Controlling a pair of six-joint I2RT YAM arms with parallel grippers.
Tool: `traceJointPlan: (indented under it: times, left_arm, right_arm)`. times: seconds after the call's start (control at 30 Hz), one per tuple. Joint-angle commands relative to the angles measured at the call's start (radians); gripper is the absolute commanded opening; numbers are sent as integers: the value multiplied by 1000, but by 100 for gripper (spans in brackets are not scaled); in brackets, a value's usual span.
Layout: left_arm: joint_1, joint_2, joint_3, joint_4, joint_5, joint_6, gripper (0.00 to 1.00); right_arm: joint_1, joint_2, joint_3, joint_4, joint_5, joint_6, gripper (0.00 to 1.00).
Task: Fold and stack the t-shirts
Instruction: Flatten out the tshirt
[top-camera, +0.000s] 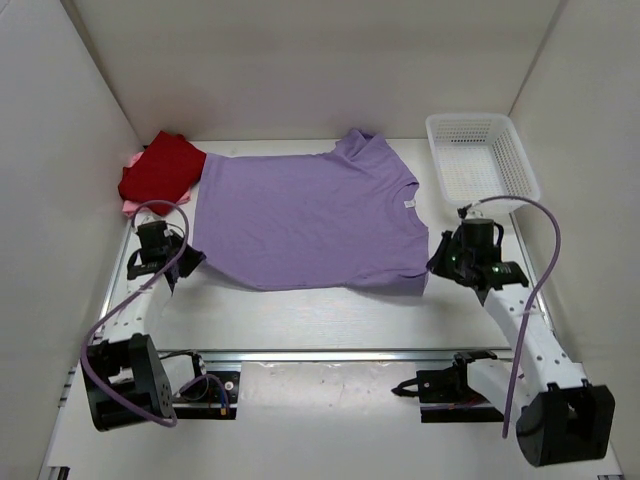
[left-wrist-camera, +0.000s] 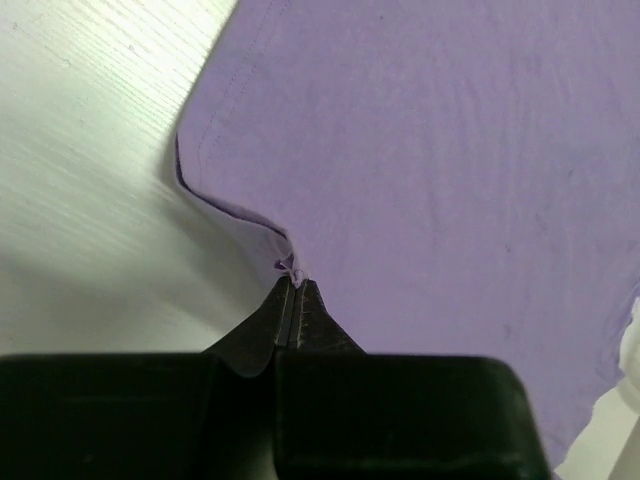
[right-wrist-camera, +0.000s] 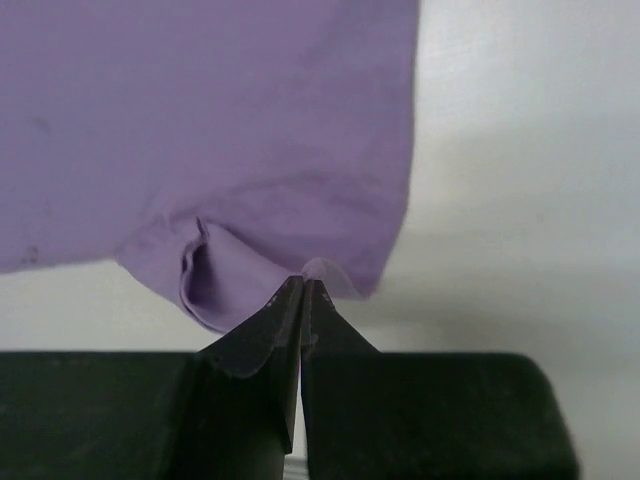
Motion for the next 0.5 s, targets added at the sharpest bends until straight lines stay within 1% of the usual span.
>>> traceJointPlan:
  times: [0.0,0.03,0.1,0.2,0.23,0.3,0.33,0.37,0.4,0.47]
  left_arm:
    - [-4,19,53,68,16,-64,0]
    - [-9,20,70,74,2,-67,0]
    - [-8,29,90,88,-9,-86,0]
    - [-3,18,121,68,20,-85,0]
    - [-14,1,118,65,8,-73,0]
    - [-21,-39,106,48,-47,-47,0]
    - [-26,-49,83,34,-60,-25,0]
    - [-21,-57,52,32,-86,-10,0]
    - [-21,-65,31,35,-80,-1,0]
    - [-27,-83,-55,39,-77,4,0]
  right_arm:
    - [26,74,120,211,28,-51,0]
    - [32,96,132,272,25,-62,0]
    - [35,169,189,327,8,-63,0]
    - [93,213,292,332,-7,-92,0]
    - [142,187,321,334,8,-105,0]
    - [246,111,276,355,77,-111,0]
    - [263,66,236,346,95,-96,0]
    - [277,41,185,302,103,-73,0]
    - [267,-12,154,250,100,-39,0]
    - [228,-106,1,173,64,-8,0]
